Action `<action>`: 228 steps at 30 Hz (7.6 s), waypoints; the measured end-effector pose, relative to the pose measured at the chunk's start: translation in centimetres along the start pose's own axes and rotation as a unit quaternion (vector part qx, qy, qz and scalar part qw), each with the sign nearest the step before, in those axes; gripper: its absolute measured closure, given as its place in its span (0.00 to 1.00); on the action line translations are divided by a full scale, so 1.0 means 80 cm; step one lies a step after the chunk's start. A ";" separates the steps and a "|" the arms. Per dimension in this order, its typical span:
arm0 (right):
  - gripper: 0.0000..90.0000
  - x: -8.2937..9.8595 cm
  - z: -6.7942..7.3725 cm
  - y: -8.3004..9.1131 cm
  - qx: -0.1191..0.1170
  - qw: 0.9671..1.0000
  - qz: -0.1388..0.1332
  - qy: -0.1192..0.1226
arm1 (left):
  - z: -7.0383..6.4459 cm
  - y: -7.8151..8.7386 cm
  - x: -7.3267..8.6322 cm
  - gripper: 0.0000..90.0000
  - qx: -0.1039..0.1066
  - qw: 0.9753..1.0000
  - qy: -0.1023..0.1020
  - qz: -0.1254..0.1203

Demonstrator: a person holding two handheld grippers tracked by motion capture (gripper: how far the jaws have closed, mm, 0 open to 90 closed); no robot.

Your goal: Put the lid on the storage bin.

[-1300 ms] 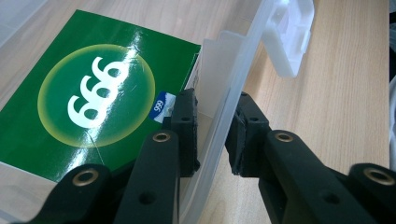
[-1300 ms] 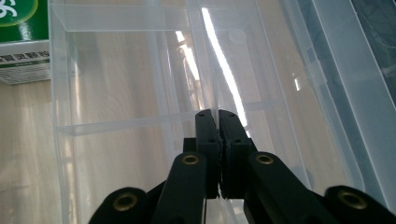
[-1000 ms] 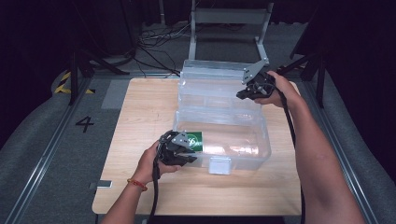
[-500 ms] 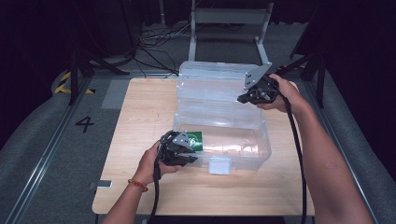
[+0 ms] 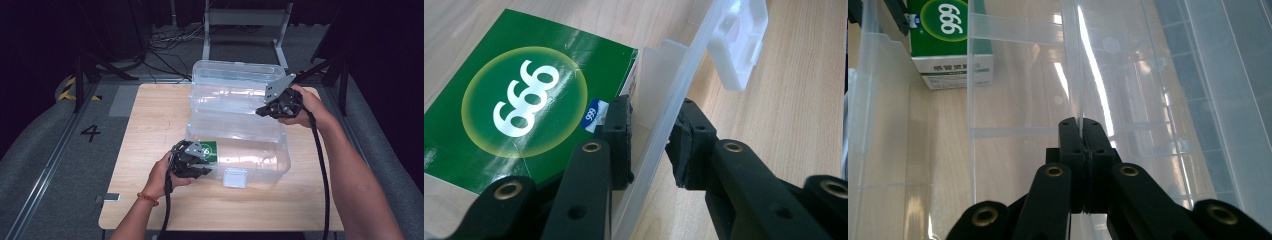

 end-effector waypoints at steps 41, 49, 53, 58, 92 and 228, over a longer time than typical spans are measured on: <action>0.99 0.009 0.066 0.014 0.002 1.000 -0.019 0.016 | -0.002 -0.002 -0.002 0.79 -0.014 1.000 -0.018 -0.005; 0.99 0.011 0.072 0.014 -0.002 1.000 -0.021 0.017 | -0.002 -0.002 -0.002 0.78 -0.021 0.999 -0.024 -0.008; 0.99 0.012 0.077 0.014 -0.005 1.000 -0.024 0.020 | -0.002 -0.002 -0.002 0.76 -0.025 0.999 -0.023 -0.011; 0.99 0.013 0.082 0.013 -0.012 0.999 -0.031 0.018 | -0.002 -0.002 -0.003 0.75 -0.030 0.999 -0.017 -0.012; 0.98 0.019 0.098 0.011 -0.027 0.999 -0.036 0.019 | 0.023 0.114 -0.043 0.36 -0.084 0.992 0.039 -0.084; 0.59 0.167 0.132 0.031 0.077 0.974 -0.124 -0.175 | 0.086 0.113 -0.026 0.99 -0.112 0.982 0.066 -0.136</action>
Point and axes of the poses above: each handheld gripper's, and its own axes: y roughly backward along the jaws, x roughly out of its underside, z roughly to its left, the point moved 10 cm from there along -y, roughly forward along the jaws, and after that the axes turned 1 degree about -x, right-handed, at the moved point
